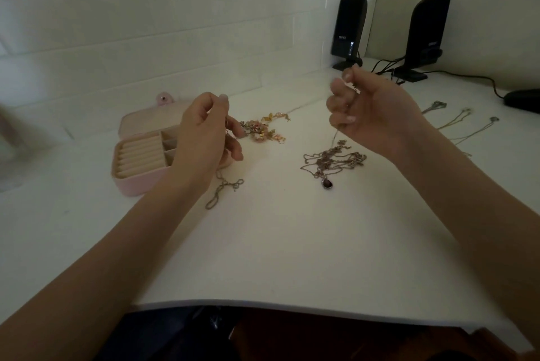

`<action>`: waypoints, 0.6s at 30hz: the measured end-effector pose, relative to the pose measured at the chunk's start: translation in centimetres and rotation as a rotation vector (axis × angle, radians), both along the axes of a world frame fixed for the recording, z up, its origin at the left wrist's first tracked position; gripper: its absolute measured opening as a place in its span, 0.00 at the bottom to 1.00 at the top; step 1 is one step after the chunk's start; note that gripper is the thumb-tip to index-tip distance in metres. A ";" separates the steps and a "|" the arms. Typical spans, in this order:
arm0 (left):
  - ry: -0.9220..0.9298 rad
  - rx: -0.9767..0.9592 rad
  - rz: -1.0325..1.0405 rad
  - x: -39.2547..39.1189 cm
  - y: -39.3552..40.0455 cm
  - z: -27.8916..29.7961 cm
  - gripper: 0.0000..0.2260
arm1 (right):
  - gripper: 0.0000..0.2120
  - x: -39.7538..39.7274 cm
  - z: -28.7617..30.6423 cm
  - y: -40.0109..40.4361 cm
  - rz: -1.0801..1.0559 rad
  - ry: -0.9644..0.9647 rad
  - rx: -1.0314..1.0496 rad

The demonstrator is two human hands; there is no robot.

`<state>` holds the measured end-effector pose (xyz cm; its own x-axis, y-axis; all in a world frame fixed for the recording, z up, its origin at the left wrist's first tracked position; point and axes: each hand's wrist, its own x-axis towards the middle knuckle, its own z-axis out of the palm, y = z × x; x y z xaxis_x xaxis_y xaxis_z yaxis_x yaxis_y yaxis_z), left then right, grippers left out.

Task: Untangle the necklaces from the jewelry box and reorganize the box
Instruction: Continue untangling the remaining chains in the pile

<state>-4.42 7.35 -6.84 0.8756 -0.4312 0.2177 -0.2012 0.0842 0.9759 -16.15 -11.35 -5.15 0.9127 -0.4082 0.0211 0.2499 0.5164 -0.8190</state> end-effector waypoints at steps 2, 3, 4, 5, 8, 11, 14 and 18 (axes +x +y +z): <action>-0.012 0.002 0.002 0.1 0.0 -0.1 0.14 | 0.11 0.2 -0.2 -0.4 -0.075 0.111 -0.160; -0.023 -0.002 -0.002 0.1 0.1 -0.1 0.14 | 0.11 0.3 -0.3 -0.4 -0.153 0.206 -0.360; -0.029 -0.009 -0.009 0.2 0.1 -0.1 0.14 | 0.11 0.4 -0.5 -0.3 -0.217 0.277 -0.568; -0.030 -0.012 -0.020 0.2 0.2 -0.1 0.14 | 0.12 0.5 -0.7 -0.2 -0.245 0.301 -0.709; -0.016 -0.025 -0.085 -0.2 0.3 0.2 0.14 | 0.13 0.5 -0.7 1.1 -0.142 0.200 -0.848; 0.009 -0.053 -0.151 -0.8 0.3 0.6 0.14 | 0.12 0.4 -0.6 2.7 -0.026 0.185 -1.103; 0.019 -0.080 -0.195 -0.8 0.1 0.7 0.13 | 0.06 0.8 -1.9 3.1 -0.096 0.309 -1.540; 0.007 -0.094 -0.275 -0.4 -0.1 0.4 0.12 | 0.06 1.3 -2.4 4.1 -0.188 0.174 -1.474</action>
